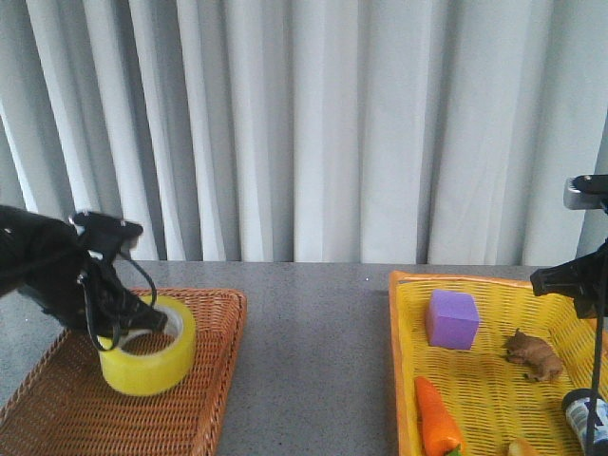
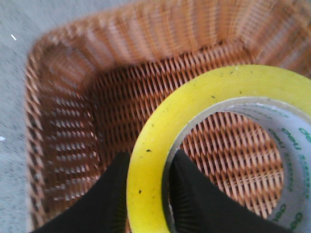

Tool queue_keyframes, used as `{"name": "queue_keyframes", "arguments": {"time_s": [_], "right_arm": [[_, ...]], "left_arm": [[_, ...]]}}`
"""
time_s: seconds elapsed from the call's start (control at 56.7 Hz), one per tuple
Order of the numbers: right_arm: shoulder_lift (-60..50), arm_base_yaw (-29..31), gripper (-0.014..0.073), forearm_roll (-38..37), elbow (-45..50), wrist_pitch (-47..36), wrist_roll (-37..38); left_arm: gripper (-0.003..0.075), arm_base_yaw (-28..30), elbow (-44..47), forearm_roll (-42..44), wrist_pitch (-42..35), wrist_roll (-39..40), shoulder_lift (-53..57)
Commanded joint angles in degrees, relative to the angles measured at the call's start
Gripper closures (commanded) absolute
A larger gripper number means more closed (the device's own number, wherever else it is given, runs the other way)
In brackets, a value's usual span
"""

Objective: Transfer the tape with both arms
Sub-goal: 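Lower the tape roll into the brown basket and open the left gripper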

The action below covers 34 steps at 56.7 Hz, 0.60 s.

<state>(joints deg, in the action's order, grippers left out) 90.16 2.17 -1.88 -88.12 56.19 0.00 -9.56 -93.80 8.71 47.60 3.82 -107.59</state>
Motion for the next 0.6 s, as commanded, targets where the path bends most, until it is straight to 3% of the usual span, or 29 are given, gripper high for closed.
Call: {"name": "queue_keyframes", "arguments": {"time_s": [0.0,0.582], "right_arm": [[-2.5,0.4,0.0601,-0.2,-1.4,-2.5,-0.6],[-2.5,0.4,0.0601,-0.2,-1.4,-2.5,-0.6]], "left_arm": [[0.0726,-0.2,-1.4,0.4,-2.9,0.5,0.7],[0.0685,-0.2,-1.6,4.1,-3.4,6.4,-1.0]]}}
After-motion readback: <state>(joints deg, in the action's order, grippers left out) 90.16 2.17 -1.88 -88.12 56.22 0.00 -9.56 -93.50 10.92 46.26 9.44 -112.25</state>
